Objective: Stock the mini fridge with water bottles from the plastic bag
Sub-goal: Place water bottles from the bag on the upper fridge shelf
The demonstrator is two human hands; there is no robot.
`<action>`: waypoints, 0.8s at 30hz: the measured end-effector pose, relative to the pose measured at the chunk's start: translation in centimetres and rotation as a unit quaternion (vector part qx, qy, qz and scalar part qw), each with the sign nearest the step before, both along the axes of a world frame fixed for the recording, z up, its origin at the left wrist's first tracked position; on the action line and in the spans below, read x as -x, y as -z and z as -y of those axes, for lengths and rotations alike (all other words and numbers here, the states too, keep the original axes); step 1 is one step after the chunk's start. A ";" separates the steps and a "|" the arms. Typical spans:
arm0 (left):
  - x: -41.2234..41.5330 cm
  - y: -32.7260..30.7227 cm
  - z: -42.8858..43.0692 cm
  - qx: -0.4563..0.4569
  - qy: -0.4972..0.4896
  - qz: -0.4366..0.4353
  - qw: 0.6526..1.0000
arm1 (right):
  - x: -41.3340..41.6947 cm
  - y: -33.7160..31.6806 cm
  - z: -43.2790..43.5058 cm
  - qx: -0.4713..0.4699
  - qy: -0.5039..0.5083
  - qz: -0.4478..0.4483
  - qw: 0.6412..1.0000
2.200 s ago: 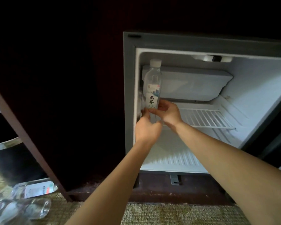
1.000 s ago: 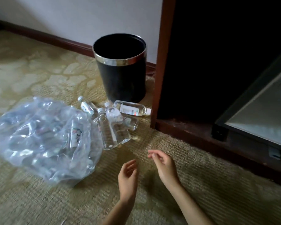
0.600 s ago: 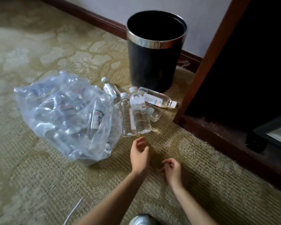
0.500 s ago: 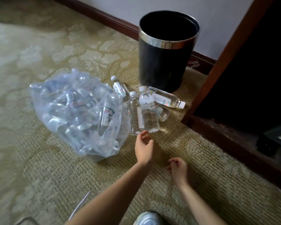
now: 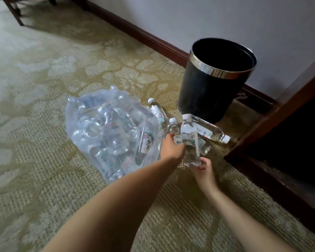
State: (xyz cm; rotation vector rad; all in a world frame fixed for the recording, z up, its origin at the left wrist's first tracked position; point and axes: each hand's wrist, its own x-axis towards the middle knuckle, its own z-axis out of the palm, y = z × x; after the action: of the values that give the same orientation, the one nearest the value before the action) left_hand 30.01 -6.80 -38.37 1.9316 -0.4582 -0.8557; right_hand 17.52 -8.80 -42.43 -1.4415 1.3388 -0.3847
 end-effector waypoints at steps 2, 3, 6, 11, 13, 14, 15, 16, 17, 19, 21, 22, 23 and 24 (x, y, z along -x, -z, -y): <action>-0.4 0.1 0.4 0.003 -0.004 -0.008 1.000 | -0.2 0.3 0.4 -0.008 0.011 -0.014 1.000; -0.3 0.2 0.5 -0.006 -0.005 0.013 1.000 | -0.2 0.4 0.5 -0.010 0.014 -0.024 1.000; 0.7 0.7 0.5 -0.021 -0.009 0.078 0.997 | -0.2 0.1 1.3 -0.009 0.013 -0.033 0.999; 0.8 1.6 0.3 0.018 0.058 0.032 0.998 | -2.5 -0.6 2.3 -0.026 0.031 0.018 0.999; 0.4 1.7 0.1 0.031 0.066 0.023 0.997 | -3.3 -0.7 2.3 -0.035 0.028 0.028 0.999; 0.3 1.8 0.0 0.036 0.067 0.018 0.997 | -3.6 -0.7 2.3 -0.037 0.031 0.028 0.998; 0.3 1.9 0.0 0.041 0.067 0.009 0.997 | -3.7 -0.7 2.3 -0.042 0.037 0.029 0.998; 0.4 1.9 0.0 0.046 0.066 -0.008 0.997 | -3.7 -0.7 2.4 -0.050 0.043 0.033 0.997; 0.7 1.9 -0.1 0.050 0.061 -0.030 0.996 | -3.6 -0.7 2.5 -0.058 0.046 0.039 0.996; 1.4 1.9 -0.2 0.054 0.043 -0.074 0.995 | -3.1 -0.8 2.7 -0.075 0.044 0.043 0.995; 2.1 2.0 -0.3 0.063 0.025 -0.114 0.991 | -2.5 -0.7 2.8 -0.091 0.036 0.045 0.994; 2.2 2.1 -0.4 0.069 0.017 -0.133 0.989 | -2.3 -0.7 2.8 -0.096 0.032 0.045 0.994; 2.1 2.2 -0.3 0.076 0.010 -0.152 0.985 | -2.1 -0.6 2.8 -0.096 0.028 0.044 0.994; 1.9 2.2 -0.3 0.079 0.010 -0.165 0.983 | -2.1 -0.6 2.8 -0.092 0.024 0.040 0.995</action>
State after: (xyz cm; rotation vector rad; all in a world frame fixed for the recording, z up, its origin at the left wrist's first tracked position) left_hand 28.11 -6.48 -40.54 1.6040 -0.3366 -1.0951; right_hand 19.61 -11.57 -41.81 -1.2314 1.3102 -0.3381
